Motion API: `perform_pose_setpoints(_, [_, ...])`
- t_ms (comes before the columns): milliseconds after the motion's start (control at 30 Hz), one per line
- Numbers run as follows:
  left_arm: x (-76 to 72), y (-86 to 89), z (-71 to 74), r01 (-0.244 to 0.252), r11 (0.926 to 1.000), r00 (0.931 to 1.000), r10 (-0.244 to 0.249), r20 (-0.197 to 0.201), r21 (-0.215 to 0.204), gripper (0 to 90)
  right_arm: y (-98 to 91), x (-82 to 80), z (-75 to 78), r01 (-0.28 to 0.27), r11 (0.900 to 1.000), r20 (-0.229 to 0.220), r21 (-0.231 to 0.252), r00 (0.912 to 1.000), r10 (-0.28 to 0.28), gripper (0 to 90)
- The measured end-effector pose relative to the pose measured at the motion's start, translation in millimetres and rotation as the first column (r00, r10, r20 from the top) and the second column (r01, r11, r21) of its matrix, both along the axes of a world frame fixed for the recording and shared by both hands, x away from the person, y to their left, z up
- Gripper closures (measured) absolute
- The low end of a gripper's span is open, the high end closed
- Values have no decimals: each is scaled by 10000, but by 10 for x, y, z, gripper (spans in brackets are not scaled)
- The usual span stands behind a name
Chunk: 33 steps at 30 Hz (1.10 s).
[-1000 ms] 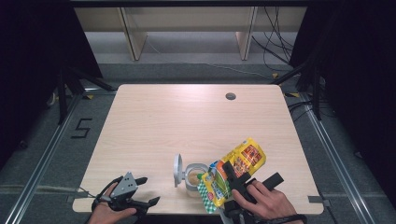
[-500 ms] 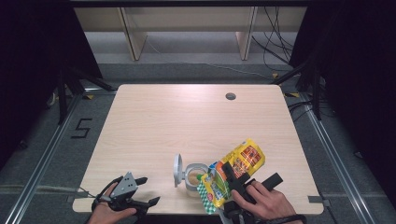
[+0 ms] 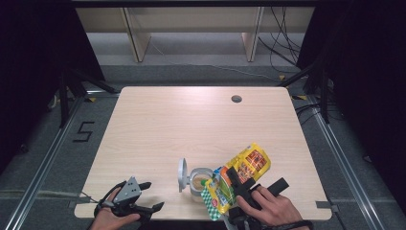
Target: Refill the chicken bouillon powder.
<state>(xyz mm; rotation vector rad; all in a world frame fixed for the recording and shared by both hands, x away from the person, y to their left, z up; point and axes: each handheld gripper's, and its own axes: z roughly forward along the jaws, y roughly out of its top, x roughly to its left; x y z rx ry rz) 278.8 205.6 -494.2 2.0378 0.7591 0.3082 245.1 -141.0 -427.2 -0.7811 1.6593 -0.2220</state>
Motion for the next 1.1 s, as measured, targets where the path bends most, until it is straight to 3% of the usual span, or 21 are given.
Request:
perform_pose_setpoints(100, [1,16,9,-19,9997,10000,21,-56,225,175,10,3,-7,-23,10000,-34,-7,10000,22,623])
perform_pose_setpoints(233, [11,7,3,123,9999,9998,-124,129,82,175,-14,16,9,117,9999,-27,-64,9999,-117,624])
perform_pose_setpoints(267, [0,13,9,17,9998,10000,-15,-95,187,175,-17,17,10,143,9999,-76,-42,9999,-143,624])
perform_pose_setpoints(333, [2,15,9,-8,9997,10000,10,-78,232,175,-18,13,6,98,9999,41,-65,9999,-98,624])
perform_pose_setpoints(367, [-5,-2,2,-69,10000,9999,69,-119,-5,175,-16,12,5,77,9999,48,-92,10000,-77,624])
perform_pose_setpoints(433, [9,6,3,125,9999,9998,-126,122,91,175,-9,12,-3,84,9999,-74,-69,9999,-85,624])
perform_pose_setpoints(500, [8,17,10,125,9996,9999,-127,51,245,175,-3,10,-2,43,10000,-96,-72,9999,-44,625])
perform_pose_setpoints(533, [-1,13,8,10,9998,10000,-9,-79,174,175,-1,8,0,34,10000,-78,-80,10000,-35,625])
perform_pose_setpoints(700, [1,0,0,8,10000,10000,-8,3,3,175,-16,5,23,134,9999,23,-63,9999,-134,625])
perform_pose_setpoints(800, [9,6,3,111,9999,9999,-112,114,85,175,-6,-1,2,31,10000,52,-11,10000,-31,625])
perform_pose_setpoints(833, [-2,12,6,12,9999,10000,-11,-54,136,175,4,-1,-12,-62,10000,0,-66,10000,62,624])
perform_pose_setpoints(967, [-1,12,8,20,9998,10000,-19,-92,178,175,8,1,-4,-25,10000,-114,-95,9999,24,625])
perform_pose_setpoints(1100, [0,-2,-1,-12,10000,10000,12,-19,-16,175,-8,-3,19,8,10000,109,-19,9999,-7,625])
